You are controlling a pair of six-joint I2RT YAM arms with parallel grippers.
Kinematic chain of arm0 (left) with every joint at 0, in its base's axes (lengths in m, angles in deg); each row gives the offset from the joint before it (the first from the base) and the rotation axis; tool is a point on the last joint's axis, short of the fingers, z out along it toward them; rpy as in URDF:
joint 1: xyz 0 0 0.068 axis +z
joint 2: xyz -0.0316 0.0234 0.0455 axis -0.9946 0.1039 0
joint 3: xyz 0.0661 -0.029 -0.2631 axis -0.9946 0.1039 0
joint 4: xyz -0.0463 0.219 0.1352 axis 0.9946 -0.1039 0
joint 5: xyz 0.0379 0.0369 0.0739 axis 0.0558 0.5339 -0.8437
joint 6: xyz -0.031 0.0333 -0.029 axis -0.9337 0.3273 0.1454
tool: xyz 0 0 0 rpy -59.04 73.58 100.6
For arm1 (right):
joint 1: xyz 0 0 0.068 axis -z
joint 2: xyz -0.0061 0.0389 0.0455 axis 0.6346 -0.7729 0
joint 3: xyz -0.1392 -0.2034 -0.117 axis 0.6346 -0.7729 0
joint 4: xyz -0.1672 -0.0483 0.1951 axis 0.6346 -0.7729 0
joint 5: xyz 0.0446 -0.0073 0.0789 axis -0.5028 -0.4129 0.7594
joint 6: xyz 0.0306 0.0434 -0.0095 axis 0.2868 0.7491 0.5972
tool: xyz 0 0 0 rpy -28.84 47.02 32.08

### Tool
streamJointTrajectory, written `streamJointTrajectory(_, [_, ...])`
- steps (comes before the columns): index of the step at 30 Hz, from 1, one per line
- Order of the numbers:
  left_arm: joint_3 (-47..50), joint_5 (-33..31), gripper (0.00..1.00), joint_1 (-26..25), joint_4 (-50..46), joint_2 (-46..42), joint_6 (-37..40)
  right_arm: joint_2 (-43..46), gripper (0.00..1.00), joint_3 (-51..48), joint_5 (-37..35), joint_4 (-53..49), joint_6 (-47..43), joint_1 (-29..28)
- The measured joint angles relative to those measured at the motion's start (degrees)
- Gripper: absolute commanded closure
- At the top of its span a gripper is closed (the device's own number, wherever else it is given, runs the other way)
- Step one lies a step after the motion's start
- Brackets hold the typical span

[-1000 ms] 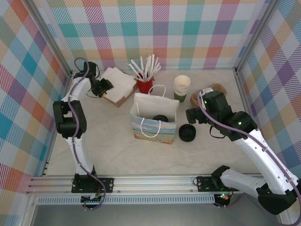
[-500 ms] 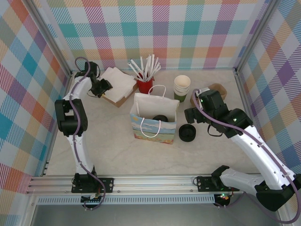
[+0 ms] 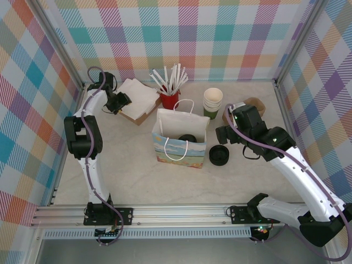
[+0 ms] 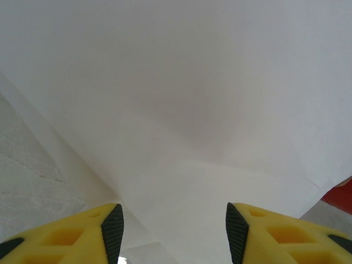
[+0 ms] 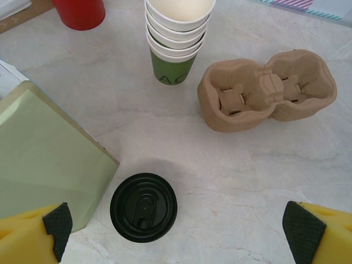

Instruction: Pack the takeout coffee

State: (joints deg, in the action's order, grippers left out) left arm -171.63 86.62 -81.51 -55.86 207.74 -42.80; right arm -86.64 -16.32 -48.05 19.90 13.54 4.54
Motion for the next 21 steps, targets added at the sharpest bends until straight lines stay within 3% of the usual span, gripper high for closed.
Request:
streamJointTrajectory(10, [-0.1,0.0,0.47,0.0,0.0,1.3,0.0,-0.8,0.00,0.0,0.0,0.1,0.0,0.0])
streamJointTrajectory(21, [-0.2,0.0,0.61,0.2,-0.2,1.5,0.0,-1.2,0.00,0.0,0.3,0.2,0.0,0.0])
